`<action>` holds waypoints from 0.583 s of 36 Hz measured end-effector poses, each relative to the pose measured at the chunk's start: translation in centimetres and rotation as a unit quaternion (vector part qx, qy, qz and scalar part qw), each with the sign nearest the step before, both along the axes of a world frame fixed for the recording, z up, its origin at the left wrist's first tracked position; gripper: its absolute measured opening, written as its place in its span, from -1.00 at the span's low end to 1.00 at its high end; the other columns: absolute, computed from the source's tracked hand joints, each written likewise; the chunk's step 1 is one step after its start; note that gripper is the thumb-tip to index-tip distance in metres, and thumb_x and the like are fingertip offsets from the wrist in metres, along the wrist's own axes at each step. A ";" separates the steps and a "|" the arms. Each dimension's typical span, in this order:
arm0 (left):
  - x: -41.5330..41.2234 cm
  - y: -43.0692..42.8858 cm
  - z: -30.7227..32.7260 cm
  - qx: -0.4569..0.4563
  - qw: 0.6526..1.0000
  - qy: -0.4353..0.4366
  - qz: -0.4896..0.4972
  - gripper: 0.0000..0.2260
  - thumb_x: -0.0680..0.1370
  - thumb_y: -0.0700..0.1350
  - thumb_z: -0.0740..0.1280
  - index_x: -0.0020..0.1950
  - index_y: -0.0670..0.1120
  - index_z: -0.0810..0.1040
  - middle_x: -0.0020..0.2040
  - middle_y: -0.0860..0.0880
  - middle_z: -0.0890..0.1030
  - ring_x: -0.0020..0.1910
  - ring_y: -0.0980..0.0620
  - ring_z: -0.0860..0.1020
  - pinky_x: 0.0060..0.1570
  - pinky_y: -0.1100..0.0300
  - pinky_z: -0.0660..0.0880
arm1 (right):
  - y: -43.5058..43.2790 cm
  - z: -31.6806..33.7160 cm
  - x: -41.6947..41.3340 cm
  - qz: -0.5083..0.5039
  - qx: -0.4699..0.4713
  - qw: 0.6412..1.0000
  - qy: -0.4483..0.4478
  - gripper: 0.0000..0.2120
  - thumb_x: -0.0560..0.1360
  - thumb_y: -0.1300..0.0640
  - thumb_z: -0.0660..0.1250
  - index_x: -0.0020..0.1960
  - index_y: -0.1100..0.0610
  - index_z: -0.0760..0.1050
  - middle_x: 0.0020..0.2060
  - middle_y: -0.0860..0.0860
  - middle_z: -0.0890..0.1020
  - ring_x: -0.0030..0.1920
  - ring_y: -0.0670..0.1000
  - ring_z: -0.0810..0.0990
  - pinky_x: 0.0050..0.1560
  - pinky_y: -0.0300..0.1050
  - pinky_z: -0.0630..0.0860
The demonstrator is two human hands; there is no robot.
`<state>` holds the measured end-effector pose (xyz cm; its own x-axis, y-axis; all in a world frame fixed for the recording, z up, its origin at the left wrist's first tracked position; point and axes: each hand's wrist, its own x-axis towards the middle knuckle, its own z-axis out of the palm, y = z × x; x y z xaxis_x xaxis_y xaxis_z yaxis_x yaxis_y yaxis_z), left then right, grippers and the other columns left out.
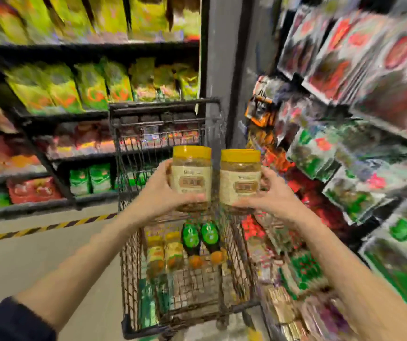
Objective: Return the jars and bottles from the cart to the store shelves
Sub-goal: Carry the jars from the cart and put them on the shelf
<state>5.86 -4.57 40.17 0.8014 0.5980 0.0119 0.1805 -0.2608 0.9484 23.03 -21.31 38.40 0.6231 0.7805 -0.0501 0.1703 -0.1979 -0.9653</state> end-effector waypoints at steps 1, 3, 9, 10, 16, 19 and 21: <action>0.4 -0.2 1.2 0.012 1.000 -0.017 -0.011 -0.31 0.28 -0.28 0.55 0.32 -0.13 0.30 0.03 0.03 0.59 -0.12 0.30 0.57 -0.04 0.44 0.53 | -0.8 1.6 -0.3 -0.008 0.012 1.000 -0.011 -0.41 0.19 0.42 0.53 0.11 0.06 0.43 -0.03 0.00 0.63 -0.13 -0.19 0.64 0.01 -0.25 0.58; 1.0 -0.6 3.5 0.047 0.997 -0.039 -0.036 -0.33 0.27 -0.22 0.57 0.29 -0.05 0.34 0.01 0.09 0.60 -0.15 0.36 0.59 -0.14 0.50 0.51 | -2.5 4.7 -0.9 -0.035 0.024 0.998 -0.049 -0.36 0.17 0.28 0.58 0.17 0.07 0.41 0.01 -0.03 0.63 -0.04 -0.17 0.64 0.03 -0.22 0.57; 2.2 -2.5 9.3 0.093 0.980 -0.122 -0.130 -0.31 0.21 -0.15 0.59 0.27 -0.05 0.37 0.04 0.06 0.62 -0.02 0.24 0.61 -0.04 0.41 0.54 | -8.2 11.1 -3.8 -0.154 0.064 0.978 -0.129 -0.36 0.16 0.29 0.58 0.15 0.03 0.42 0.06 -0.01 0.62 0.05 -0.04 0.63 0.16 0.02 0.55; 2.3 -3.1 9.9 0.093 0.974 -0.136 -0.154 -0.30 0.19 -0.14 0.59 0.26 -0.06 0.37 0.03 0.06 0.62 -0.04 0.25 0.61 -0.07 0.42 0.54 | -9.2 11.8 -4.7 -0.176 0.066 0.971 -0.146 -0.38 0.16 0.29 0.59 0.13 0.02 0.42 0.05 -0.02 0.62 0.05 -0.05 0.62 0.15 0.00 0.56; 2.2 -7.7 12.2 0.094 0.937 -0.165 -0.292 -0.22 0.09 0.09 0.59 0.24 0.01 0.39 0.09 0.03 0.64 0.06 0.13 0.63 0.08 0.18 0.54 | -16.1 13.9 -11.3 -0.310 0.051 0.934 -0.173 -0.15 0.02 -0.08 0.63 0.23 0.02 0.37 0.15 0.01 0.58 0.15 0.02 0.58 0.20 0.09 0.51; 1.8 -11.7 13.1 0.103 0.909 -0.166 -0.369 -0.35 0.17 0.05 0.63 0.17 0.04 0.44 0.05 0.07 0.65 0.01 0.20 0.63 0.01 0.28 0.55 | -19.9 14.6 -15.2 -0.376 0.031 0.905 -0.197 -0.18 0.06 -0.07 0.62 0.23 0.05 0.37 0.13 -0.03 0.58 0.14 -0.01 0.57 0.16 -0.06 0.51; 1.5 -14.6 13.4 0.104 0.886 -0.171 -0.418 -0.47 0.19 0.00 0.57 0.09 0.09 0.46 0.00 0.13 0.64 -0.05 0.29 0.62 -0.08 0.42 0.52 | -22.7 15.0 -18.0 -0.426 0.020 0.880 -0.209 -0.16 0.03 -0.12 0.61 0.22 0.05 0.39 0.12 -0.04 0.59 0.13 -0.03 0.58 0.17 -0.03 0.52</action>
<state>7.36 -19.20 53.62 0.8915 -0.2477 0.3794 -0.4470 -0.3434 0.8260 5.04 -44.00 53.40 0.9405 0.0180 0.3392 0.3186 -0.3934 -0.8624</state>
